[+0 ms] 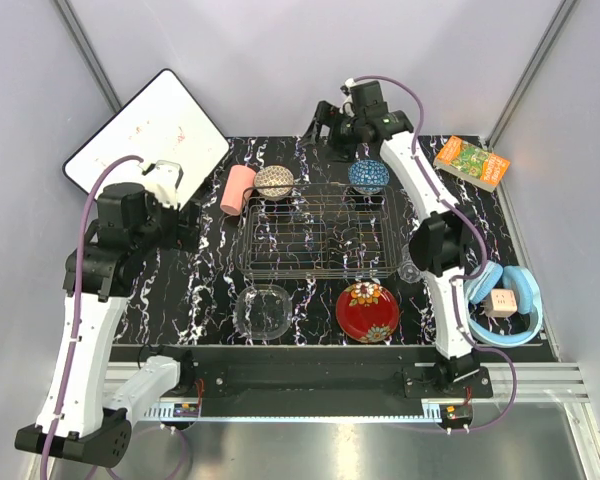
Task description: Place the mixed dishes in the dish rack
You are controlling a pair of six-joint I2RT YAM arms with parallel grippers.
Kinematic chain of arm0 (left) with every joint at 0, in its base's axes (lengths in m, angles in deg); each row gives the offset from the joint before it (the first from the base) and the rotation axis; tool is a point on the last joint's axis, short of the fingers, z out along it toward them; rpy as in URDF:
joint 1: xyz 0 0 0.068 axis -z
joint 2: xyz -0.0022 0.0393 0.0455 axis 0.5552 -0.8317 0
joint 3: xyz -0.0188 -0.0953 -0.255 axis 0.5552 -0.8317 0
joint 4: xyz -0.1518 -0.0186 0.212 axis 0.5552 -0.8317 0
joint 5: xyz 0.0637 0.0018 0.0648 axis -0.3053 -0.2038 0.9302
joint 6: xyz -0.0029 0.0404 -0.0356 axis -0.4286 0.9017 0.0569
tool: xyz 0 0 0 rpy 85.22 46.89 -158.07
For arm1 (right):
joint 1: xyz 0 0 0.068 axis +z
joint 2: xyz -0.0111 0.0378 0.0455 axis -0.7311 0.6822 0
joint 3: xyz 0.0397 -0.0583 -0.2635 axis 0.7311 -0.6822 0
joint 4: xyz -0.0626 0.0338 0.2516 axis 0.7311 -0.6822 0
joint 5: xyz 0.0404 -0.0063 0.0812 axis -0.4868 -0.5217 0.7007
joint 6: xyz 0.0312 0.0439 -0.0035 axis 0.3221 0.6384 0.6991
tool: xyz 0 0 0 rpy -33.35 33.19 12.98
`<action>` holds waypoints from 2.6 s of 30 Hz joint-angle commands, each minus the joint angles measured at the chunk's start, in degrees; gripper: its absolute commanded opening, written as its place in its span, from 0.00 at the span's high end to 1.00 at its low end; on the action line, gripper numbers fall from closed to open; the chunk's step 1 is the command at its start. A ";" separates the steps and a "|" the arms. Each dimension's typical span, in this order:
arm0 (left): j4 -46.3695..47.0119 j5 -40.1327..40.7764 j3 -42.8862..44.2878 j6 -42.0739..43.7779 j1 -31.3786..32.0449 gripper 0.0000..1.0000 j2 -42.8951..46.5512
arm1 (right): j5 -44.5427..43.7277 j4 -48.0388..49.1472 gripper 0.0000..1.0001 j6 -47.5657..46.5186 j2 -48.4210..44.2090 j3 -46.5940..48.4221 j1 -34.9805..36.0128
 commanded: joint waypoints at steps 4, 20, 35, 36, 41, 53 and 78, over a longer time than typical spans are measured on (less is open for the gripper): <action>3.87 -1.33 -0.06 -0.86 -0.49 0.01 -0.42 | -11.40 -3.43 0.07 -8.18 5.40 8.54 4.47; 7.21 -3.34 -4.63 1.25 -2.07 0.01 -0.24 | -18.45 4.20 0.15 -11.17 15.78 13.47 8.08; 10.46 -6.86 6.26 0.38 -2.16 0.01 -14.82 | -35.76 2.11 0.18 -14.96 4.55 5.06 -0.86; 10.64 -7.73 6.79 -0.41 -2.16 0.01 -16.14 | -35.76 1.75 0.18 -13.82 0.88 2.42 -2.37; 13.10 -10.46 6.19 -1.73 -2.07 0.01 -17.38 | -40.51 2.80 0.20 -11.17 -10.73 -18.23 -8.00; 14.24 -8.71 3.03 -0.60 -2.07 0.01 -15.98 | -32.43 6.41 0.24 -8.10 -9.55 -27.85 -12.49; 15.39 -5.37 -3.92 0.73 -2.16 0.01 -11.05 | -29.87 4.12 0.77 -8.09 4.71 -18.43 -12.75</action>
